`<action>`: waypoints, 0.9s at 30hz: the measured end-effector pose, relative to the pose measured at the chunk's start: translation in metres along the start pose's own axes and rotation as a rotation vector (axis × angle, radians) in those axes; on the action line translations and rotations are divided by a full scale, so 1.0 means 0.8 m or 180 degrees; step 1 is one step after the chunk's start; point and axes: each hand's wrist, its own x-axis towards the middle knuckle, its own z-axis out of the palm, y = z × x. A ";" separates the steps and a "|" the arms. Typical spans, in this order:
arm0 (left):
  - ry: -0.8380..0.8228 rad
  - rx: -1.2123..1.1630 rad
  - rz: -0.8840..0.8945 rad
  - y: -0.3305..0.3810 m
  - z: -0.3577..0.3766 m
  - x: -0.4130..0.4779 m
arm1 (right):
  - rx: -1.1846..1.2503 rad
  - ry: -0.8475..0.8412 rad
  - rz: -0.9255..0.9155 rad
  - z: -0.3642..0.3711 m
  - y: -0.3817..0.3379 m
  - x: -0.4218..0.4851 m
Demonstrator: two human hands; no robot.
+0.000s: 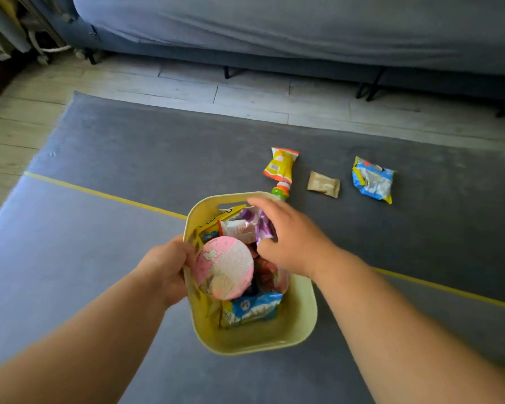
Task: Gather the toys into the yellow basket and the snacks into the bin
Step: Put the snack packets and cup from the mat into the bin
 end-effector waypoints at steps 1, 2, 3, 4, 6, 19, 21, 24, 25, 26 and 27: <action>0.0008 0.0036 0.0017 -0.003 0.006 -0.002 | -0.0160 -0.0083 0.0060 0.003 0.006 -0.012; 0.0026 0.0069 0.0026 -0.005 0.010 -0.003 | -0.0323 -0.0104 0.0083 0.006 0.010 -0.020; 0.0044 0.0111 0.0038 -0.008 0.015 -0.004 | -0.0469 -0.0104 0.0074 0.009 0.014 -0.027; 0.0040 0.0139 0.0036 -0.012 0.020 -0.006 | -0.0623 -0.0114 0.0027 0.012 0.019 -0.032; 0.0040 0.0116 0.0037 -0.015 0.026 -0.010 | -0.0921 -0.0166 -0.0147 0.017 0.027 -0.035; 0.0054 -0.0260 0.0565 -0.061 0.000 -0.012 | 0.0289 0.1333 -0.0104 0.027 0.024 0.021; 0.0134 0.0127 0.0452 -0.063 -0.003 -0.018 | 0.0717 0.1766 0.0434 0.024 0.040 0.046; 0.0541 0.0651 0.0453 -0.042 -0.003 -0.012 | 0.0582 0.0927 0.1223 0.021 0.069 0.081; 0.0751 0.0855 0.0585 -0.029 -0.003 -0.005 | 0.0473 0.0532 0.1411 0.023 0.076 0.089; 0.0975 0.1217 0.0828 -0.015 -0.003 0.005 | 0.0415 0.0248 0.1558 0.025 0.082 0.096; 0.1140 0.1751 0.1128 0.000 -0.002 0.014 | 0.0439 0.0094 0.1663 0.028 0.087 0.103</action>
